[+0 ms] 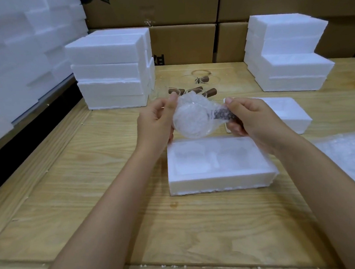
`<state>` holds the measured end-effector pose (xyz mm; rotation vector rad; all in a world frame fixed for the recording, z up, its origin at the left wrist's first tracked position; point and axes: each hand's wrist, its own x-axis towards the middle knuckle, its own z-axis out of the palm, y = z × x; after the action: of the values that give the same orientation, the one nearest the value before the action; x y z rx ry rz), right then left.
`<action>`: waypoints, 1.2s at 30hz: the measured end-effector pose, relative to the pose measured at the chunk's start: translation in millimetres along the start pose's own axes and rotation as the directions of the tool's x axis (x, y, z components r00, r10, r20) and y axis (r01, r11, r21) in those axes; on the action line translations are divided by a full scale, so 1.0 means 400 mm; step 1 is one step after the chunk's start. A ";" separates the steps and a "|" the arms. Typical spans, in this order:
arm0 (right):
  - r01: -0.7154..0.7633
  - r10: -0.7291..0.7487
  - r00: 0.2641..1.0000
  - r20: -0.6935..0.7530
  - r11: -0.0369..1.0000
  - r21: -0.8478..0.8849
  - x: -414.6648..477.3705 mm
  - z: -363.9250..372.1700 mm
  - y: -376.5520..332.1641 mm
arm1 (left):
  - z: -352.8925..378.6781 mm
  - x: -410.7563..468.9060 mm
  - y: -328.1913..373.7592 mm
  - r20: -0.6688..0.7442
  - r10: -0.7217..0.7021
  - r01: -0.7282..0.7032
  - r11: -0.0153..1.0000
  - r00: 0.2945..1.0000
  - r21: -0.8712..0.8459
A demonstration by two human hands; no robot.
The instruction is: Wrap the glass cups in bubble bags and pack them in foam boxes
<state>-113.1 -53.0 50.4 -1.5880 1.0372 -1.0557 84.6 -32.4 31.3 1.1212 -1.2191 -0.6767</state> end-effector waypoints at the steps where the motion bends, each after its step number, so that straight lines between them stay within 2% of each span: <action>1: -0.002 0.002 1.000 0.000 1.000 0.010 -0.001 -0.003 0.004 | 0.002 -0.001 0.001 0.008 0.021 -0.021 1.000 1.000 -0.006; 6: -0.009 0.009 1.000 0.002 0.993 0.115 -0.004 -0.019 0.013 | -0.003 -0.006 0.004 0.020 0.095 -0.095 0.995 0.995 0.014; 8: -0.017 0.013 1.000 0.020 0.984 0.176 -0.009 -0.020 0.013 | -0.008 -0.009 0.013 0.059 0.114 -0.113 0.993 0.992 -0.032; 13: -0.041 -0.003 0.984 0.180 0.969 0.242 -0.035 -0.045 -0.003 | -0.043 -0.010 0.042 0.263 0.071 -0.034 0.989 0.962 -0.143; 16: -0.088 0.015 0.954 0.299 0.969 0.232 -0.050 -0.065 0.001 | -0.065 -0.010 0.052 0.404 0.038 0.006 0.994 0.914 -0.107; 19: -0.083 0.004 0.956 0.293 0.962 0.259 -0.056 -0.065 0.013 | -0.076 -0.018 0.051 0.456 0.021 -0.001 0.999 0.889 -0.044; 24: 0.022 -0.066 0.983 0.172 0.969 0.245 -0.049 -0.041 0.017 | -0.077 -0.023 0.047 0.410 0.000 -0.019 0.999 0.912 0.041; 27: 0.095 -0.111 0.987 0.120 0.987 0.133 -0.046 -0.027 0.016 | -0.073 -0.023 0.039 0.377 0.011 -0.030 0.999 0.926 0.044; 36: 0.161 -0.145 0.978 0.151 0.982 -0.100 -0.052 -0.007 0.017 | -0.079 -0.031 0.016 0.329 0.090 -0.126 0.988 0.940 0.091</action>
<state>-122.4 -35.2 41.0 -1.8309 0.9017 -0.9829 110.3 -9.6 34.0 1.0504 -1.6051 -0.7358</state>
